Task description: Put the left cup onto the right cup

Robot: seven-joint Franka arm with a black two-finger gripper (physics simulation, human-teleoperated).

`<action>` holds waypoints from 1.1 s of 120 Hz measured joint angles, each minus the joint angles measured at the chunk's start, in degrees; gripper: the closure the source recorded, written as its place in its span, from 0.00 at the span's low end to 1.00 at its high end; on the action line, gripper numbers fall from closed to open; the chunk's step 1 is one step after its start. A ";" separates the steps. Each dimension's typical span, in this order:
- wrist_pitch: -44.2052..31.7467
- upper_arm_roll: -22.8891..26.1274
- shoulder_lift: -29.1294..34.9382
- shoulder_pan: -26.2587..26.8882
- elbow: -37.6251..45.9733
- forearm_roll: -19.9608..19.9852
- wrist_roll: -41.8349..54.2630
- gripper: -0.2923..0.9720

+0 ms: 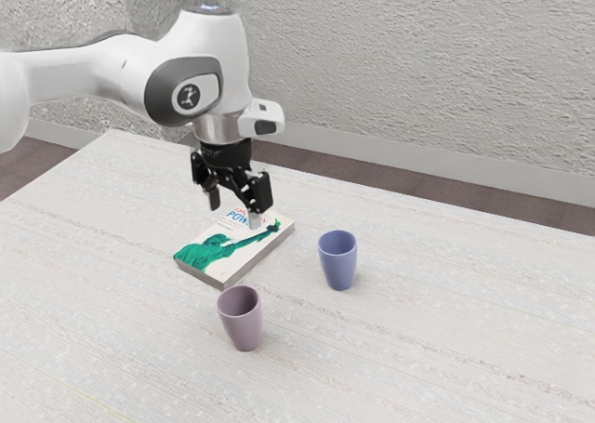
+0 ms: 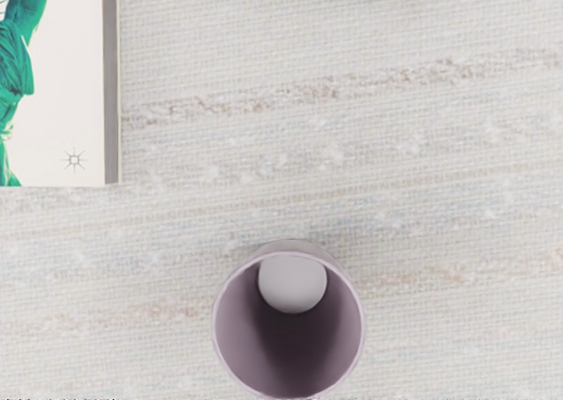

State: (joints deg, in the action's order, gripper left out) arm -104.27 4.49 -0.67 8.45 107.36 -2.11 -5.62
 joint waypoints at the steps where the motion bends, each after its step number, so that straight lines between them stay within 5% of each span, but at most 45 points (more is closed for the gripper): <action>1: -0.09 0.01 0.03 0.01 0.11 0.01 -0.08 0.26; 132: -10.60 2.10 0.48 0.33 12.52 3.90 -7.84 0.32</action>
State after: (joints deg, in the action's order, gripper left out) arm -114.87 6.59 -0.19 8.77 119.87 1.80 -13.46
